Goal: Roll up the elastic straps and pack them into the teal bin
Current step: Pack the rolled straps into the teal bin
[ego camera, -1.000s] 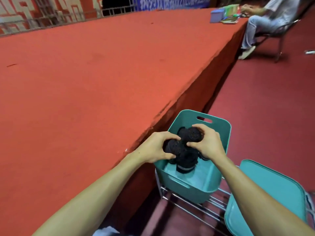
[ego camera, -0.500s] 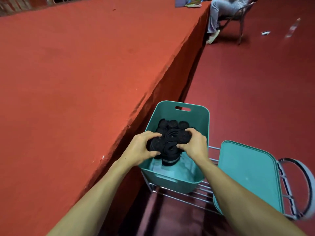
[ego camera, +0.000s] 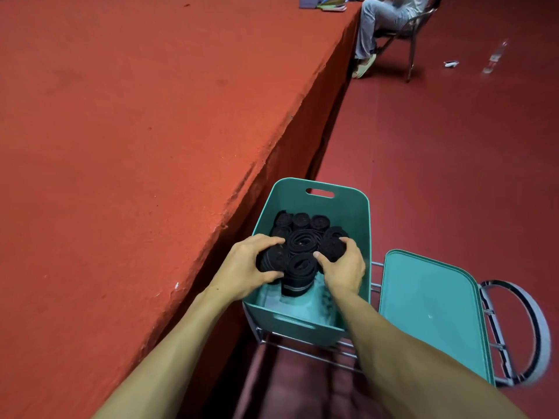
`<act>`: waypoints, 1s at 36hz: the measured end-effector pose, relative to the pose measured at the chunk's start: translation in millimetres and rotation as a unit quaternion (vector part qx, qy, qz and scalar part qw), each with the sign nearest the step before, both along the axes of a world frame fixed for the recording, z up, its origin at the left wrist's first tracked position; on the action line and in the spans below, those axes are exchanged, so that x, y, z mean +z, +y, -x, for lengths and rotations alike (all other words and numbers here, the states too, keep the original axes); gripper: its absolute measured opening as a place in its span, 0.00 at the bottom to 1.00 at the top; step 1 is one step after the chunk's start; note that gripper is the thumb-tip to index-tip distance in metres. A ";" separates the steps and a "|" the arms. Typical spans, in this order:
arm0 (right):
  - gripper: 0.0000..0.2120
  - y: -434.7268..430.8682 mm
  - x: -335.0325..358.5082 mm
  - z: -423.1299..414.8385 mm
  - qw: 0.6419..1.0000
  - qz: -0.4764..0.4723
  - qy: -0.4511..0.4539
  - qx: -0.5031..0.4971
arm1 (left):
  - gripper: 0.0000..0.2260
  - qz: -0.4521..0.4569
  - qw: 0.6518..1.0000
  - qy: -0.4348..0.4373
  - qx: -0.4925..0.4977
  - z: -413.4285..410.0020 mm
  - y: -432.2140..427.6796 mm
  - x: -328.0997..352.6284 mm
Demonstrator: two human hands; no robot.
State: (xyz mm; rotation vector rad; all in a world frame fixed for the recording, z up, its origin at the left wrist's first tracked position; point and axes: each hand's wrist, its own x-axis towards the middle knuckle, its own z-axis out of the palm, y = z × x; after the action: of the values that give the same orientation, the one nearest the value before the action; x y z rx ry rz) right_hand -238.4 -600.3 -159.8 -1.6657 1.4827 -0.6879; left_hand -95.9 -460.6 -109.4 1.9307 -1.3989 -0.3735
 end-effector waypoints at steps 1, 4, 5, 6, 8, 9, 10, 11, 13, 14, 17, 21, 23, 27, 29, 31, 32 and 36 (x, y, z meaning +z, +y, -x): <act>0.31 0.0 -1.2 -1.4 1.000 -0.002 0.001 -0.005 | 0.28 0.001 1.000 0.002 0.000 -0.4 0.2 -0.3; 0.31 2.1 -5.3 -6.0 1.000 -0.008 0.005 -0.020 | 0.28 0.006 1.000 0.005 -0.003 -1.3 0.4 -1.1; 0.31 3.1 -7.4 -7.2 1.000 -0.009 0.004 -0.024 | 0.28 0.007 1.000 0.005 -0.004 -1.6 0.4 -1.7; 0.31 3.7 -9.5 -8.1 1.000 -0.009 0.003 -0.027 | 0.28 0.008 1.000 0.006 -0.004 -1.8 0.4 -2.0; 0.30 3.4 -13.9 -9.6 0.999 -0.014 -0.001 -0.037 | 0.28 0.009 1.000 0.006 -0.004 -2.3 0.3 -2.9; 0.30 2.6 -16.0 -10.4 0.999 -0.017 -0.007 -0.044 | 0.28 0.010 1.000 0.005 -0.005 -2.6 0.3 -3.7; 0.29 1.5 -17.3 -11.7 0.998 -0.019 -0.015 -0.050 | 0.28 0.012 1.000 0.004 -0.008 -2.8 0.1 -4.4; 0.28 0.5 -18.1 -13.0 0.998 -0.020 -0.024 -0.058 | 0.28 0.014 1.000 0.003 -0.010 -2.8 -0.1 -5.0; 0.27 -0.6 -18.3 -15.5 0.996 -0.020 -0.041 -0.077 | 0.28 0.016 1.000 -0.001 -0.015 -3.1 -0.3 -6.1; 0.27 -0.8 -17.9 -16.3 0.995 -0.017 -0.048 -0.085 | 0.28 0.017 1.000 -0.004 -0.018 -3.5 -0.6 -6.6; 0.27 -1.2 -17.3 -17.0 0.993 -0.010 -0.061 -0.102 | 0.28 0.019 1.000 -0.004 -0.022 -5.1 -1.3 -8.1; 0.27 -2.2 -19.1 -18.4 0.992 -0.008 -0.069 -0.108 | 0.28 0.020 1.000 0.000 -0.024 -6.1 -2.7 -8.8; 0.27 -1.5 -21.2 -19.2 0.992 -0.009 -0.065 -0.107 | 0.28 0.019 0.999 -0.001 -0.026 -6.4 -2.8 -8.9; 0.27 -0.2 -24.4 -18.4 0.993 -0.007 -0.055 -0.100 | 0.28 0.021 0.999 -0.003 -0.027 -6.0 -2.2 -8.9; 0.27 -0.6 -24.8 -17.9 0.994 -0.009 -0.048 -0.095 | 0.28 0.021 0.999 -0.002 -0.026 -5.8 -2.2 -9.0; 0.27 -1.1 -25.5 -17.7 0.995 -0.011 -0.042 -0.089 | 0.27 0.019 0.999 -0.001 -0.026 -5.6 -2.0 -9.1; 0.27 -1.1 -26.4 -17.7 0.995 -0.014 -0.039 -0.086 | 0.27 0.019 0.999 0.000 -0.026 -5.6 -2.1 -9.2; 0.27 0.9 -30.6 -17.1 0.996 -0.031 -0.018 -0.079 | 0.28 0.016 1.000 0.001 -0.025 -5.4 -1.4 -9.4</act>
State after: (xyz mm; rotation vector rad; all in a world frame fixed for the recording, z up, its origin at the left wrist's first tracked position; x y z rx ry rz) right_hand -221.3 -599.5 -190.5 -1.4932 1.6077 -0.7451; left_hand -90.5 -462.0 -118.8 1.8723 -1.4441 -0.3748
